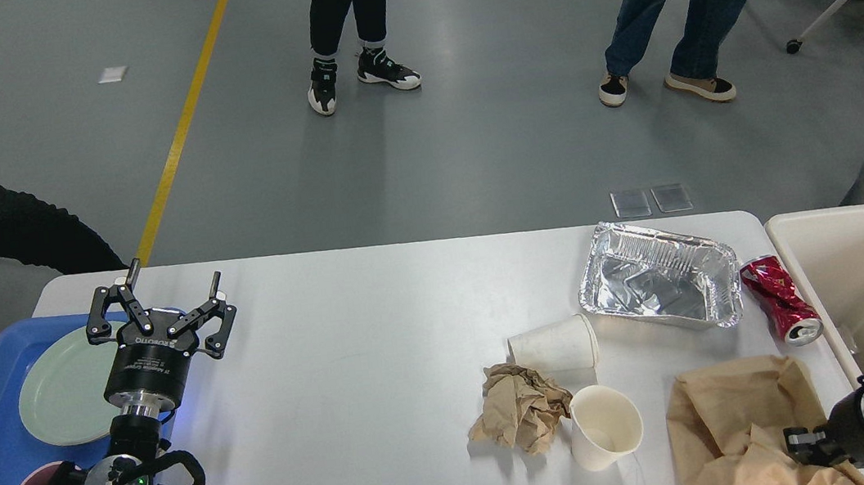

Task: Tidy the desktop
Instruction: 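Lift the brown paper bag and drop it into the white bin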

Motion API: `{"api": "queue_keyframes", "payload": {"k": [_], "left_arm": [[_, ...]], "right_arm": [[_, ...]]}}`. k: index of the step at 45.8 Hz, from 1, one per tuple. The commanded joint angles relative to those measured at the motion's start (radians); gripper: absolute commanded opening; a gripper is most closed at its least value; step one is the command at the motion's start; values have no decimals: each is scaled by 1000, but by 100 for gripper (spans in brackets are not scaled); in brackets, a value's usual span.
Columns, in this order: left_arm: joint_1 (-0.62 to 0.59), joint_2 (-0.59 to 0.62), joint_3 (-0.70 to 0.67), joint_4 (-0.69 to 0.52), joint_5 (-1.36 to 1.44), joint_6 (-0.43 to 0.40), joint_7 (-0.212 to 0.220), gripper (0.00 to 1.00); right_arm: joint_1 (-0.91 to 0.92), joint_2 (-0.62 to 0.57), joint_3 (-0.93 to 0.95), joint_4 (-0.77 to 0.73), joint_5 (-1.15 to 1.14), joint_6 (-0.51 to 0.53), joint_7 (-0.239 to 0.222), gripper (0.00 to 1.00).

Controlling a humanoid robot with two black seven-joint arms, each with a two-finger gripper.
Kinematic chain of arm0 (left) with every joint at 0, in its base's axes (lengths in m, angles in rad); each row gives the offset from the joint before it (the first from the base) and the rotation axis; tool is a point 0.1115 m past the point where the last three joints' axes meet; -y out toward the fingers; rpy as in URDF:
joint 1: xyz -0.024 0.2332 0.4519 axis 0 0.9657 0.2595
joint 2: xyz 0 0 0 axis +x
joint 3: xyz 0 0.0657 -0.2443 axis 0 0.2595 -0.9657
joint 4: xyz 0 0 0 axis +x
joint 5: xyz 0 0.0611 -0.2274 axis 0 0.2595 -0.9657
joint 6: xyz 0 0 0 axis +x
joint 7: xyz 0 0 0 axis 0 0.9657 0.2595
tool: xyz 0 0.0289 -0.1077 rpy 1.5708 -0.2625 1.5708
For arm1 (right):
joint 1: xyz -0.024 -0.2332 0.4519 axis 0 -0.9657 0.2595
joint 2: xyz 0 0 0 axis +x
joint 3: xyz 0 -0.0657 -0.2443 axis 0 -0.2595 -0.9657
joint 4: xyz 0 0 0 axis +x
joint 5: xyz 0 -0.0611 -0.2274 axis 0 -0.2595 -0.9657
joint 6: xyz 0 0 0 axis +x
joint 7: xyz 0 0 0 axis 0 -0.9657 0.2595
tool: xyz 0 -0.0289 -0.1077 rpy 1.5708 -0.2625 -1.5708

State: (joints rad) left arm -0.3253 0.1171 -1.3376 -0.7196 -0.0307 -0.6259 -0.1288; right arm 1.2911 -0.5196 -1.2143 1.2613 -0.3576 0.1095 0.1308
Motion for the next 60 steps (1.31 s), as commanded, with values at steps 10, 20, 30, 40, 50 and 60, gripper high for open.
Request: {"api": "queue_keyframes", "payload": {"k": [10, 20, 30, 40, 50, 60], "left_arm": [[0, -1, 0, 0, 0, 0, 0, 97], [0, -1, 0, 0, 0, 0, 0, 97], [0, -1, 0, -1, 0, 0, 2, 97], [0, -1, 1, 0, 0, 0, 2, 97], [0, -1, 2, -1, 0, 0, 2, 97], [0, -1, 2, 0, 0, 0, 2, 97]], "right_arm": [[362, -166, -102, 191, 75, 211, -7, 0], [732, -214, -362, 260, 190, 355, -8, 0], [938, -214, -496, 277, 236, 464, -16, 0], [915, -287, -518, 192, 241, 415, -28, 0], [570, -335, -380, -169, 308, 339, -34, 0], [-33, -313, -67, -584, 491, 214, -36, 0]]}}
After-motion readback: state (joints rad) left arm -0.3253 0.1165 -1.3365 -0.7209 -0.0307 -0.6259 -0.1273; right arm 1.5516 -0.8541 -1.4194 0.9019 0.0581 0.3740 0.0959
